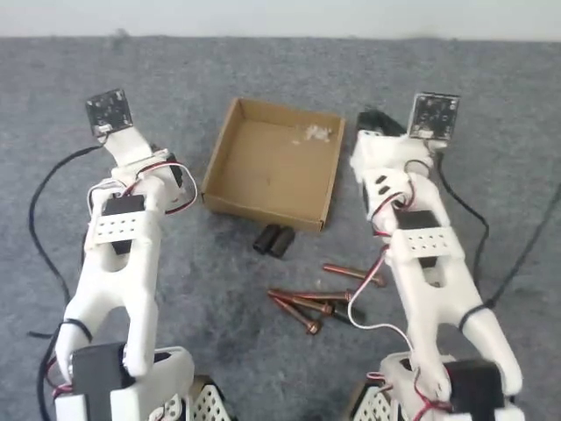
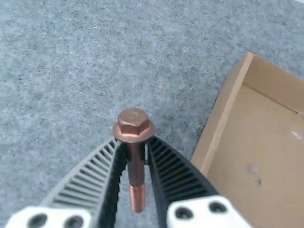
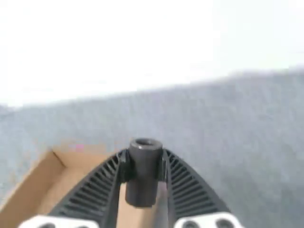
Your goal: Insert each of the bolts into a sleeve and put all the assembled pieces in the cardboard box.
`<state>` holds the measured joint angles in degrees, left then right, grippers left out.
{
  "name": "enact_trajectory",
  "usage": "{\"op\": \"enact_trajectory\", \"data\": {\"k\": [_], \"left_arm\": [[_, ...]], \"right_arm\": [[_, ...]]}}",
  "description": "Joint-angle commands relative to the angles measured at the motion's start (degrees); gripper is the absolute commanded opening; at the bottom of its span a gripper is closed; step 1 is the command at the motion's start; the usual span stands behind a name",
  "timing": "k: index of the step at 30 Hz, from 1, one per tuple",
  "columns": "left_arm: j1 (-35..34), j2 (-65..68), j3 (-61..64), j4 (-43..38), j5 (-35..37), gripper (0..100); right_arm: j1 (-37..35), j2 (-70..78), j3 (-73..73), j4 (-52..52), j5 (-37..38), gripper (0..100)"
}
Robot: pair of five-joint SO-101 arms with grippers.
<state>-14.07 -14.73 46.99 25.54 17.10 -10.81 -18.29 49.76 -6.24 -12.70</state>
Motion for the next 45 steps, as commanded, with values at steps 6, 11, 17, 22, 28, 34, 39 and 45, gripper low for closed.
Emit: {"op": "enact_trajectory", "data": {"k": [6, 11, 17, 22, 28, 34, 39, 45], "left_arm": [[-0.3, 5.5, -5.4, -1.6, -0.6, 1], [-0.2, 5.5, -5.4, -1.7, -0.6, 1], [1.0, 5.8, -5.5, -1.8, -4.2, 1], [1.8, 5.9, -5.2, -1.8, -7.3, 1], [1.8, 5.9, -5.2, -1.8, -7.5, 1], [1.7, 5.9, -5.2, -1.8, -7.5, 1], [1.7, 5.9, -5.1, -1.8, -7.6, 1], [2.8, 5.9, -5.3, -2.0, -7.6, 1]], "right_arm": [[-4.1, 6.2, 0.8, -21.7, -0.4, 0.6], [-6.2, 7.4, 12.7, -38.7, -0.4, 0.6], [-9.0, 7.5, 24.8, -53.9, -0.4, 0.6], [-9.1, 7.5, 31.1, -59.4, -0.4, 0.6], [-15.1, 7.5, 39.9, -67.2, 2.6, 0.6], [-22.6, 8.0, 46.1, -68.1, 4.9, 0.6], [-18.8, 8.0, 46.1, -68.0, 4.9, 0.6], [-17.8, 8.1, 46.1, -68.0, 4.9, 0.6]]}}
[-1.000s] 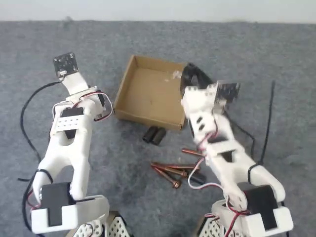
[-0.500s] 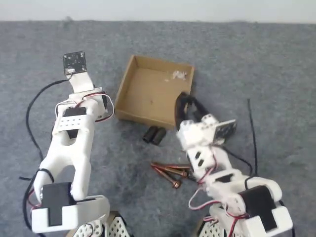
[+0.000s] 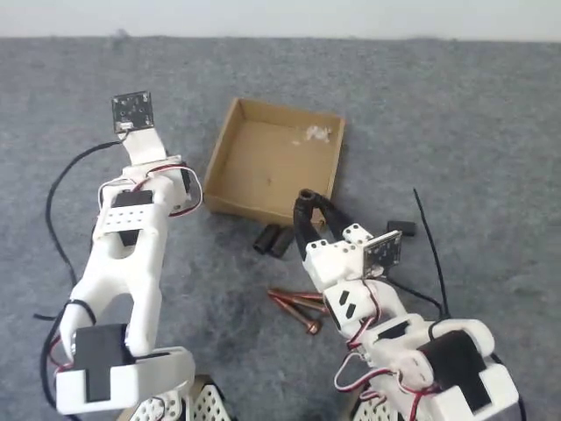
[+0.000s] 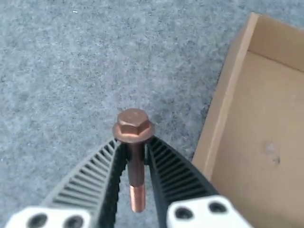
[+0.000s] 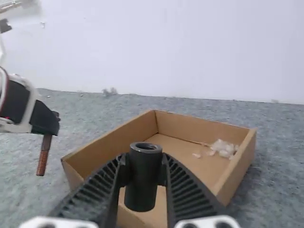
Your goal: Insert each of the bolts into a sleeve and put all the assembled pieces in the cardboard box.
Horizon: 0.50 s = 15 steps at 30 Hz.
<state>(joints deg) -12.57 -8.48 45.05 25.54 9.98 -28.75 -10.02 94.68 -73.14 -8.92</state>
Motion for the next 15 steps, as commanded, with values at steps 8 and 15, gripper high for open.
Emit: {"op": "enact_trajectory", "data": {"k": [8, 15], "left_arm": [[2.9, -0.4, -3.2, -2.0, -0.4, 1], [2.9, -0.4, -3.4, -2.0, -0.4, 1]], "right_arm": [[-0.1, -0.3, -0.4, -2.9, 0.9, 0.6], [0.0, -0.1, -4.0, -4.4, 0.9, 0.6]]}}
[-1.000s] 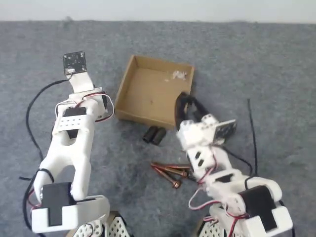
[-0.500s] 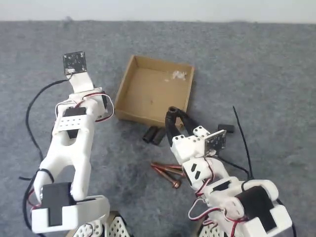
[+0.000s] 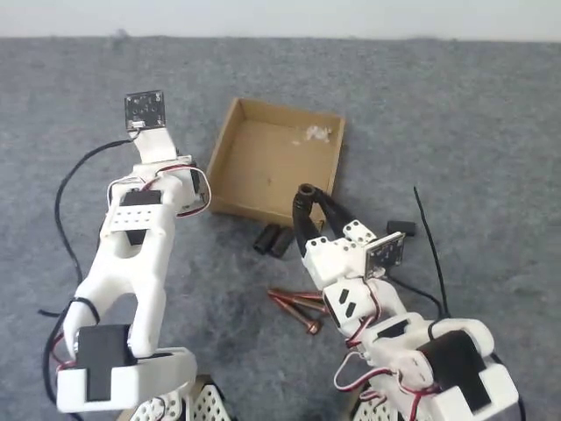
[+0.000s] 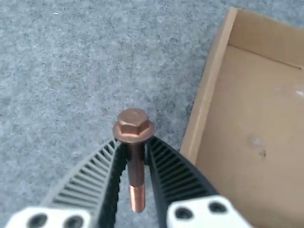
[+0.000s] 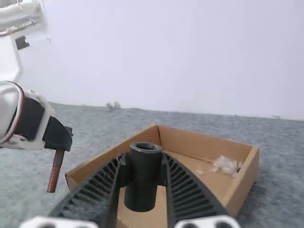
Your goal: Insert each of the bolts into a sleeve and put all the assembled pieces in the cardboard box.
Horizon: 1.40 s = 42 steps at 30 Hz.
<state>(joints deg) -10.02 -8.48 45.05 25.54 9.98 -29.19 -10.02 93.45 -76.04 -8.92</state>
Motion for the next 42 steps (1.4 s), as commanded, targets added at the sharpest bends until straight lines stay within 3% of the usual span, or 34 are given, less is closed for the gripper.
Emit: {"op": "enact_trajectory", "data": {"k": [1, 11, 21, 35, 42], "left_arm": [[0.4, -0.4, -3.5, -2.0, -0.4, 1], [4.5, -0.9, -3.1, -8.1, -0.2, 1], [4.6, -0.8, -3.0, -14.3, -0.1, 1], [13.2, -1.9, -2.8, -14.2, -0.1, 1], [18.3, -17.7, 7.6, -16.3, -0.1, 1]], "right_arm": [[0.5, 0.0, -2.9, -1.5, 0.8, 0.6], [0.1, 8.0, -9.1, -3.0, 0.8, 0.6], [-1.0, 32.9, -15.6, -23.5, 5.5, 0.6], [-4.0, 34.3, -15.4, -23.9, 5.7, 0.6], [-3.9, 34.3, -15.5, -23.9, 5.7, 0.6]]}}
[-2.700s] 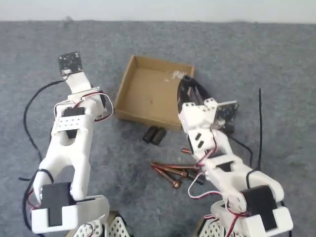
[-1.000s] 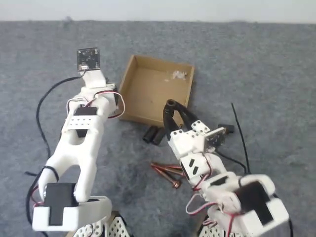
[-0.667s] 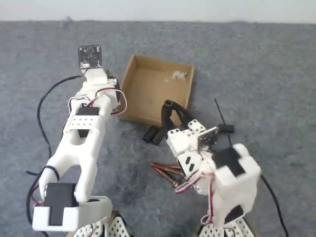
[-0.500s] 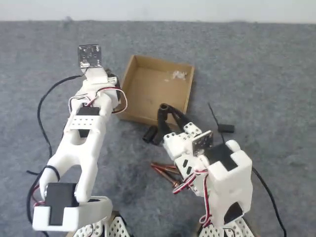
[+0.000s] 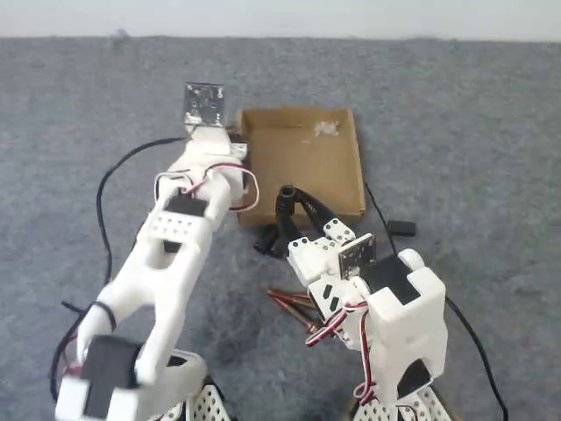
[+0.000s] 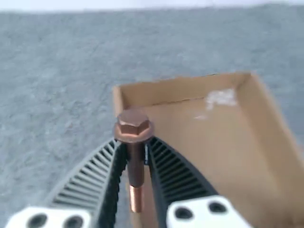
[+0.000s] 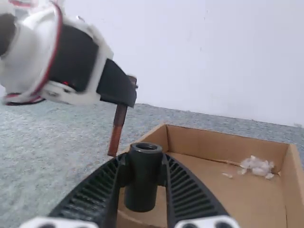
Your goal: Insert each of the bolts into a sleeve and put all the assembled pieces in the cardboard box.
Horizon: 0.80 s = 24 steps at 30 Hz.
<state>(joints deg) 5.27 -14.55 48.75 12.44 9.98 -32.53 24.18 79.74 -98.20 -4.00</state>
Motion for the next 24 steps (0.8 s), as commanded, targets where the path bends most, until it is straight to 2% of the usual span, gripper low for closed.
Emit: {"op": "enact_trajectory", "data": {"k": [1, 5, 7, 11, 17, 21, 24], "left_arm": [[3.6, -13.7, 6.4, -5.2, -0.1, 1], [5.6, -17.2, 14.7, -16.7, 0.0, 1], [6.6, -17.2, 16.7, -19.4, 0.0, 1], [8.4, -17.8, 16.7, -17.5, 0.0, 1], [7.5, -22.5, 18.2, -14.8, 0.3, 1], [7.7, -30.6, 20.1, -8.3, 7.6, 1], [8.4, -34.6, 20.9, -5.7, 8.5, 1]], "right_arm": [[-0.6, 0.1, -1.8, -1.6, 0.8, 0.6], [-0.6, 0.2, -1.8, -1.6, 0.8, 0.6], [-0.6, 0.2, -1.8, -1.6, 0.8, 0.6], [-0.6, 0.2, -1.8, -1.5, 0.8, 0.6], [-0.7, 0.2, -1.9, 1.5, 1.0, 0.6], [-1.2, 0.2, -2.5, 2.0, 1.0, 0.6], [-1.5, 0.2, -2.4, 2.0, 1.0, 0.6]]}}
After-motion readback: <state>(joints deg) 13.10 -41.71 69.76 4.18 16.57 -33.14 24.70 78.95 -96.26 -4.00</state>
